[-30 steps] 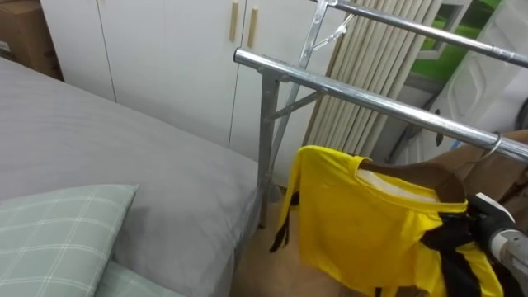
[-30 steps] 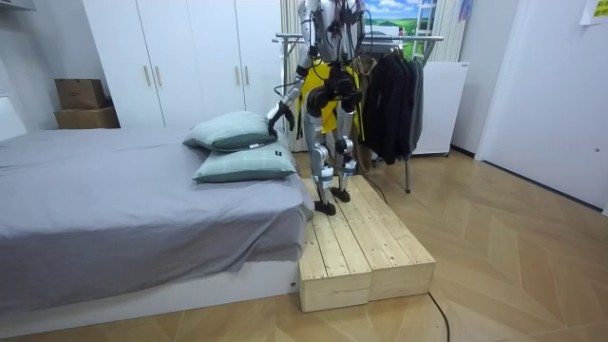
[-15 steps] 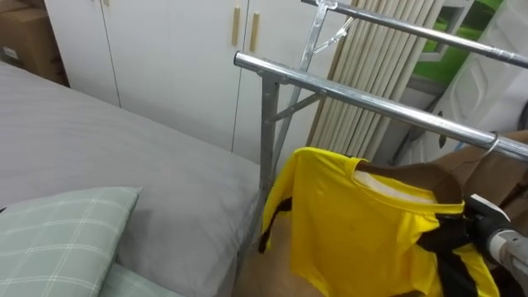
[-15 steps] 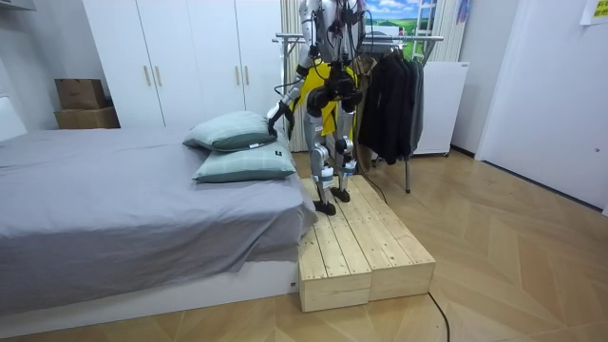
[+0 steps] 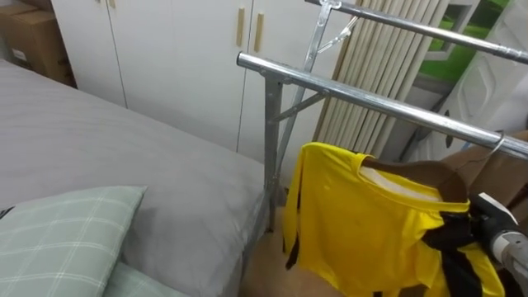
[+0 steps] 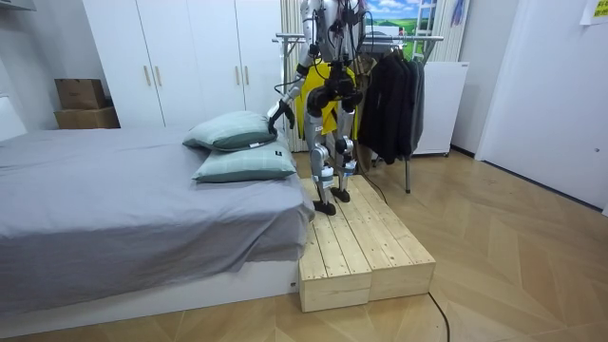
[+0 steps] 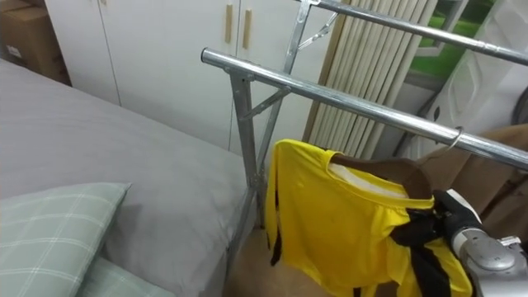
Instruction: Hang clothes
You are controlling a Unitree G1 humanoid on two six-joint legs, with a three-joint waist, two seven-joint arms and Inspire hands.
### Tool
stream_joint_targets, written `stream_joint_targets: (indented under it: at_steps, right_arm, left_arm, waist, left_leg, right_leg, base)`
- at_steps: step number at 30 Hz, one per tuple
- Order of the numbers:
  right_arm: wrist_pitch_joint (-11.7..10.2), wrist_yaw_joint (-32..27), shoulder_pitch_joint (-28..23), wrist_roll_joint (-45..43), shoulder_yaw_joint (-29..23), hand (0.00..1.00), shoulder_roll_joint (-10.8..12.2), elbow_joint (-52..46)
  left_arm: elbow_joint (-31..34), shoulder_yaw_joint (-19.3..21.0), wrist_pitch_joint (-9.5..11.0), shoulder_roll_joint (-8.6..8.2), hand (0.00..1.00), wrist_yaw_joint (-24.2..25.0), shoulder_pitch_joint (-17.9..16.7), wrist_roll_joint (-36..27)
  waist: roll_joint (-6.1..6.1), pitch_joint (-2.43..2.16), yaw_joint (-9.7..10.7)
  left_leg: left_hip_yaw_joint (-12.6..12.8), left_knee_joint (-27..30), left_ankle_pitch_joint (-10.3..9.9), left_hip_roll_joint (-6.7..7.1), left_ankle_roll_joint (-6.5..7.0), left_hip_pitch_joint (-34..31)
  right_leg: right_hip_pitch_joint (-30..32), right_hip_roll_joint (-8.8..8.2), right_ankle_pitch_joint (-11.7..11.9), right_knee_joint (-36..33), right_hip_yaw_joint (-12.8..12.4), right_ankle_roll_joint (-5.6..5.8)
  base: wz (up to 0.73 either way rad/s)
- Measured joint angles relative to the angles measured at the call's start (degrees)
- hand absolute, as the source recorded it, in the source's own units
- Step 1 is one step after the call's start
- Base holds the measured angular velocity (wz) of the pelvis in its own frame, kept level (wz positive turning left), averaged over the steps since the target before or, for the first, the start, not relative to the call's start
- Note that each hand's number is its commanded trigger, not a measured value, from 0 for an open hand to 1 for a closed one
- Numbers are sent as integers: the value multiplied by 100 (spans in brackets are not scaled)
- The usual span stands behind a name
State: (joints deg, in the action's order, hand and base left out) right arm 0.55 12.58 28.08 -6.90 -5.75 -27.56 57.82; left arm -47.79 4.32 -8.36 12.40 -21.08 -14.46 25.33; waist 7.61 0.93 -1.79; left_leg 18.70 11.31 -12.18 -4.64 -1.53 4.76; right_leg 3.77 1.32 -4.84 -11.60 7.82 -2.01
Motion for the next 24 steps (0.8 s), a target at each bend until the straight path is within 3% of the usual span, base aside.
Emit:
stream_joint_targets:
  at_steps: [1,24]
  right_arm:
    - [0,-18,0,41,0,0,0,-1]
    - [79,-247,-13,-9,12,0,12,-2]
  left_arm:
    - [0,2,0,0,0,0,8,4]
    - [54,14,-1,0,0,14,17,10]
  waist:
    - [1,1,-10]
    - [-3,13,-16]
  left_leg:
    - [0,-3,0,1,0,-8]
    - [16,-20,0,0,0,-12]
  right_leg:
    - [11,5,0,1,-19,0]
    - [49,37,0,-6,-120,0]
  base:
    - [-3]
    - [0]
